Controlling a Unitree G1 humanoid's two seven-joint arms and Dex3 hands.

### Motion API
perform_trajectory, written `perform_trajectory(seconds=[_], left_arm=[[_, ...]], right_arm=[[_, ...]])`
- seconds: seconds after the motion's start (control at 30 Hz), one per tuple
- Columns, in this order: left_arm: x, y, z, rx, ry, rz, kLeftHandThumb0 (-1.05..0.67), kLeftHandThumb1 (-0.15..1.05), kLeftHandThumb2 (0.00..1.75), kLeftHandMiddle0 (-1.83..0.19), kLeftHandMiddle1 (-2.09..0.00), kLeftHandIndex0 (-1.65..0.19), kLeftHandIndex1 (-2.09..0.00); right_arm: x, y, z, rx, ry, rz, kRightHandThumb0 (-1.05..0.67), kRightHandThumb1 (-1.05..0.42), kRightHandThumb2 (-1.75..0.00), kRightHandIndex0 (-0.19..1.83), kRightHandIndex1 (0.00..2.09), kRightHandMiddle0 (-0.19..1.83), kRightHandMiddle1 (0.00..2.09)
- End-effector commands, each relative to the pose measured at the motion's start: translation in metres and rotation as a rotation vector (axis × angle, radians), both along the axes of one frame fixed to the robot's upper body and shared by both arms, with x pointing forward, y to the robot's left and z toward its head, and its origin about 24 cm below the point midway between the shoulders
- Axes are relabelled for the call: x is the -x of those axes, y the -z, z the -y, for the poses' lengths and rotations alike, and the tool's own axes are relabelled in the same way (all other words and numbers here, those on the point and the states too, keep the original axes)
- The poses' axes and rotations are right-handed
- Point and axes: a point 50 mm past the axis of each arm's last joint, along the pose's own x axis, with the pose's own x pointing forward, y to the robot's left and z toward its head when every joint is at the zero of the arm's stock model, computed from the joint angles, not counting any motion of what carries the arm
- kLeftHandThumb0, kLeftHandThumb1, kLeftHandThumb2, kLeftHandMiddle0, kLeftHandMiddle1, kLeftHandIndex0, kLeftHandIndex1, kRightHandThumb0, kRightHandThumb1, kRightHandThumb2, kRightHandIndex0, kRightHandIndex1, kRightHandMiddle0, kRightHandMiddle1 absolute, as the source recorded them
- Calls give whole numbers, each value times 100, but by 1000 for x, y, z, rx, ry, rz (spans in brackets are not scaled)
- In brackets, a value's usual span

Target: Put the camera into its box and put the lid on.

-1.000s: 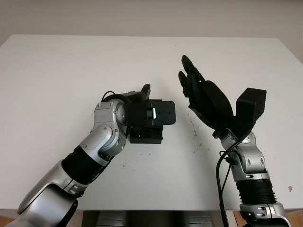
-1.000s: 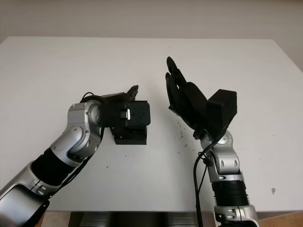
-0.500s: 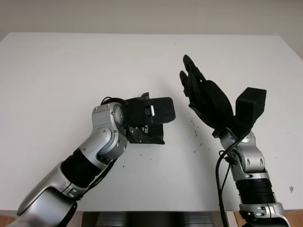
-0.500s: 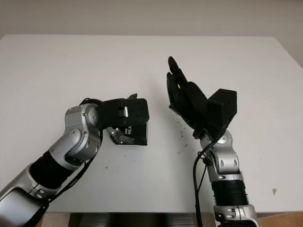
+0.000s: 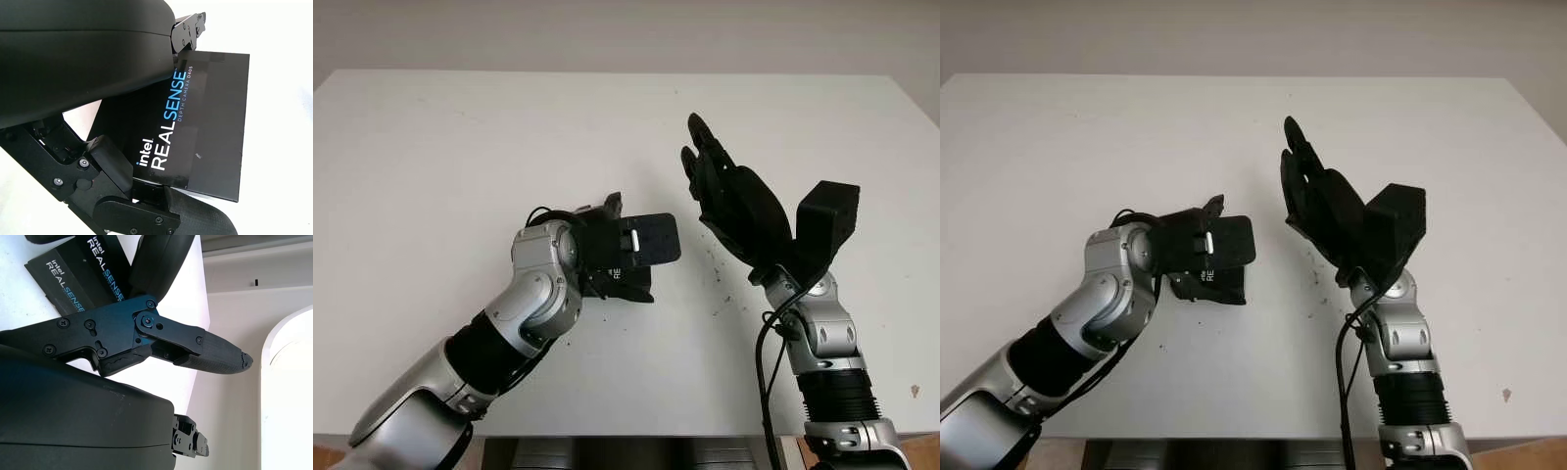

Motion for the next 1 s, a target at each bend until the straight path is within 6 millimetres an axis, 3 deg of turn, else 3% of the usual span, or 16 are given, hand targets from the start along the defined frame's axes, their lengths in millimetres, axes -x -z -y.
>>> perform_trajectory(seconds=[0.0,0.2,0.47,0.8,0.97], left_arm=[[10,43,6,-24,22,-164,-81,105,68,19,0,19,0],[5,64,7,-76,35,-174,-86,105,70,19,0,19,0],[-1,85,2,-1,2,-265,-87,105,71,19,0,19,0],[3,93,-9,192,-68,-353,-86,105,70,19,0,19,0],[7,86,-10,241,-50,-349,-84,105,68,19,0,19,0]], right_arm=[[2,-2,0,-5,-4,9,-72,-105,-72,-19,0,-19,0],[2,-2,0,-3,-4,13,-71,-105,-72,-19,0,-19,0],[2,-3,1,-1,-1,12,-71,-105,-73,-19,0,-19,0],[2,-4,3,8,-1,22,-70,-105,-74,-19,0,-19,0],[2,-4,3,14,-7,22,-69,-105,-74,-19,0,-19,0]])
